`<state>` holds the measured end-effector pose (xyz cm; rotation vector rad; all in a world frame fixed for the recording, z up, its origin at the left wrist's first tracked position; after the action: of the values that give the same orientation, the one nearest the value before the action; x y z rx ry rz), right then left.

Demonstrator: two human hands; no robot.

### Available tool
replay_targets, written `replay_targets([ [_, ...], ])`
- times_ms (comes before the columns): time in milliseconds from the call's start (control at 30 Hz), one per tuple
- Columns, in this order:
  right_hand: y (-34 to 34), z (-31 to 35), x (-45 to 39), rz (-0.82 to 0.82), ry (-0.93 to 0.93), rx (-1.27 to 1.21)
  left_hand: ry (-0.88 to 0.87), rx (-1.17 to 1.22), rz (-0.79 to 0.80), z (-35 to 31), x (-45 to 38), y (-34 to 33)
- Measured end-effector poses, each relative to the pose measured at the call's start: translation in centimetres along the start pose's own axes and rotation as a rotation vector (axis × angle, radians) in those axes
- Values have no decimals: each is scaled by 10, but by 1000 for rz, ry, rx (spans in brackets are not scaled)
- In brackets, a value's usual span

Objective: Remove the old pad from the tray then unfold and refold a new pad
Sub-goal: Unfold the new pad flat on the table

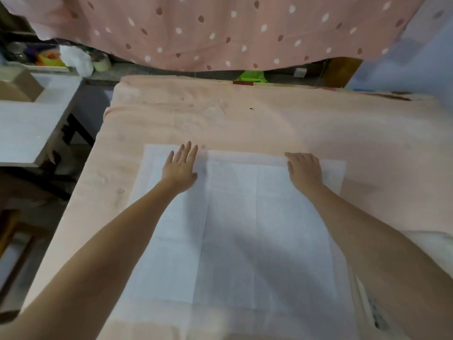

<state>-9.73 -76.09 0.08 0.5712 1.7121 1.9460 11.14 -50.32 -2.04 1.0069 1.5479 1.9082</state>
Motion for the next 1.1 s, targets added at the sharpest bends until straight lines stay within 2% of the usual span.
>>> replay_targets([
  [167, -31, 22, 57, -138, -184, -251, -267, 65, -86, -52, 83, -50],
  [267, -62, 68, 139, -127, -25, -293, -262, 120, -135, -70, 128, -88],
  [333, -85, 96, 193, -33, 116, -269, -207, 143, -158, -74, 143, -101],
  [400, -100, 106, 225, 45, 158, -232, -168, 142, -176, -75, 146, -103],
  [567, -99, 101, 230, 97, 146, -218, -75, 150, -139, -78, 154, -103],
  [800, -98, 73, 235, 162, 137, -71, 49, 170, -104, -84, 179, -120],
  [933, -93, 75, 246, 180, 65, -83, 6, 170, -160, -97, 183, -105],
  [1100, -92, 104, 267, 170, 70, -128, -178, 227, -158, -148, 218, -104],
])
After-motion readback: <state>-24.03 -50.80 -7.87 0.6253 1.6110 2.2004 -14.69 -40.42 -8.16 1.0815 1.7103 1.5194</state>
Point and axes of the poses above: each hand's wrist, its own x-axis away from the middle knuckle, its own y-axis out of the back of the hand, z = x × y, the point moved 6 cm from there along -x, towards the middle knuckle, and after that the axes turned 8 degrees about -x, right-handed, at the moved point
